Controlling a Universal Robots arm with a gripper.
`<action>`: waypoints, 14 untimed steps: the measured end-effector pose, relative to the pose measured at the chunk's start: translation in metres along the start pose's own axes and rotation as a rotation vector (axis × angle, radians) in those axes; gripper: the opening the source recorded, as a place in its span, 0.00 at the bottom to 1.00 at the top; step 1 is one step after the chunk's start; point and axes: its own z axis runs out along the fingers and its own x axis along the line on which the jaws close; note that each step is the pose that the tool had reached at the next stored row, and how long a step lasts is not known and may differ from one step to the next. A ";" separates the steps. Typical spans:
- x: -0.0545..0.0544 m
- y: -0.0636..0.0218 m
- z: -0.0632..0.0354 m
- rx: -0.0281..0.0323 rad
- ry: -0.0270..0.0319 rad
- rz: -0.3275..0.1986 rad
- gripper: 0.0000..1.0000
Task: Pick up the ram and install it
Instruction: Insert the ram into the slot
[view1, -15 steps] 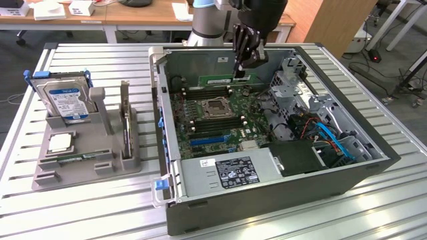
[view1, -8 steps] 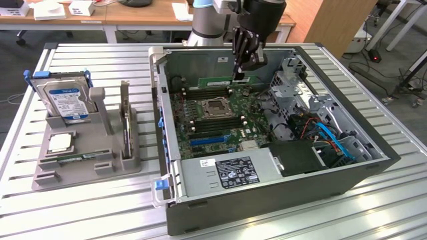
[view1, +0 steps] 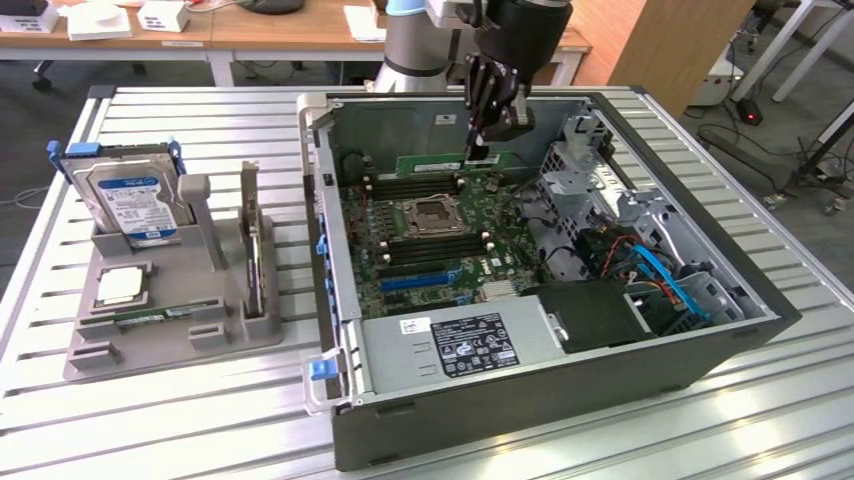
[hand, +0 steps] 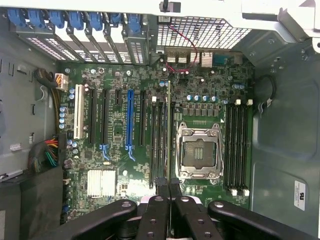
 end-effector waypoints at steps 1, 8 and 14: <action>0.000 0.0000 0.0000 0.0000 0.0000 0.000 0.11; 0.001 0.0000 0.0000 -0.0001 0.0000 0.000 0.11; 0.003 0.0000 -0.0001 0.0000 0.0001 0.000 0.11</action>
